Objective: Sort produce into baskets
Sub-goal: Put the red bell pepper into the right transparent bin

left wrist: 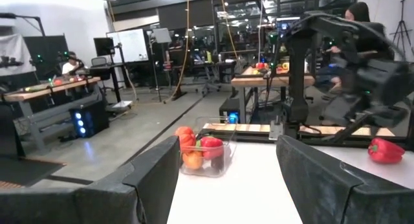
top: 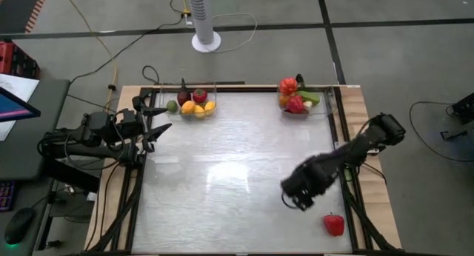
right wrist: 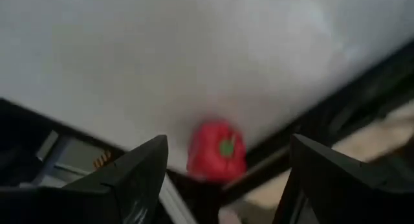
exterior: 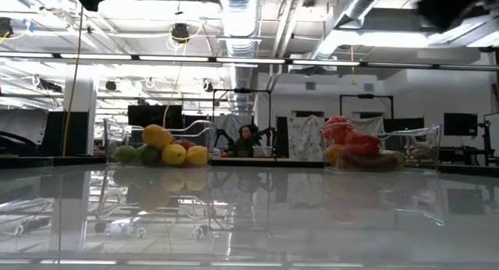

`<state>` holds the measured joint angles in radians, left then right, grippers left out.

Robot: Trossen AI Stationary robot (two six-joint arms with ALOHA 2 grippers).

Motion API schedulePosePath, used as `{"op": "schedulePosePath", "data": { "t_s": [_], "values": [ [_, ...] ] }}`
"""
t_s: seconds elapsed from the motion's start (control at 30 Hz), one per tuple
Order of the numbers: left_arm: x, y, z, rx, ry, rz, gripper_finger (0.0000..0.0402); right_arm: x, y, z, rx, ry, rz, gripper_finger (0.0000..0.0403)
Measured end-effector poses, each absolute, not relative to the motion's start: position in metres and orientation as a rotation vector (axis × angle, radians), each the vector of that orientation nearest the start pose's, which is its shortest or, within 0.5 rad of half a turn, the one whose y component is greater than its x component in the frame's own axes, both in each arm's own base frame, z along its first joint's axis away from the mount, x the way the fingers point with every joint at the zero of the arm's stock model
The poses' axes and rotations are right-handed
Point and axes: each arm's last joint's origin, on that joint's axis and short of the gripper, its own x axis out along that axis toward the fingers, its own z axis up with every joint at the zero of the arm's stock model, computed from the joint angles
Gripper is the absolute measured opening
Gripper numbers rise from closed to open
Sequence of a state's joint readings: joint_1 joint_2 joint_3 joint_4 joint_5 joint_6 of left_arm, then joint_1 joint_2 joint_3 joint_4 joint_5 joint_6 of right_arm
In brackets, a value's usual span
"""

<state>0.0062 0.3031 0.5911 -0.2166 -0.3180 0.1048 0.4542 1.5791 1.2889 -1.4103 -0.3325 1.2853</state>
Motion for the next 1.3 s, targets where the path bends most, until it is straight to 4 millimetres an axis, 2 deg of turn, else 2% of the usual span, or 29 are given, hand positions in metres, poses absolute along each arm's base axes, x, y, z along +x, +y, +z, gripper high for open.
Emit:
{"op": "schedulePosePath", "data": {
  "t_s": [0.1,0.23,0.33,0.53,0.7,0.77,1.0,1.3],
  "values": [
    [0.081,0.010,0.315,0.079,-0.047,0.326,0.0245,0.225,0.143,0.257,0.835,1.832,-0.601,0.0348],
    [0.081,0.010,0.312,0.079,-0.017,0.325,0.0245,0.228,0.159,0.248,0.885,1.850,-0.625,0.0348],
    [0.081,0.010,0.311,0.078,-0.004,0.329,0.0245,0.230,0.166,0.237,0.880,1.939,-0.633,0.0348],
    [0.081,0.010,0.311,0.078,-0.003,0.331,0.0245,0.239,0.177,0.212,0.885,2.156,-0.531,0.0345],
    [0.081,0.010,0.311,0.083,-0.002,0.333,0.0245,0.238,0.187,0.198,0.840,2.241,-0.480,0.0331],
    [0.081,0.010,0.311,0.083,-0.002,0.333,0.0245,0.234,0.189,0.193,0.835,2.272,-0.483,0.0326],
    [0.081,0.010,0.311,0.083,-0.001,0.333,0.0245,0.200,0.193,0.172,0.884,2.379,-0.539,0.0318],
    [0.081,0.010,0.311,0.083,-0.001,0.333,0.0245,0.184,0.192,0.142,0.974,2.354,-0.488,0.0317]
  ]
}}
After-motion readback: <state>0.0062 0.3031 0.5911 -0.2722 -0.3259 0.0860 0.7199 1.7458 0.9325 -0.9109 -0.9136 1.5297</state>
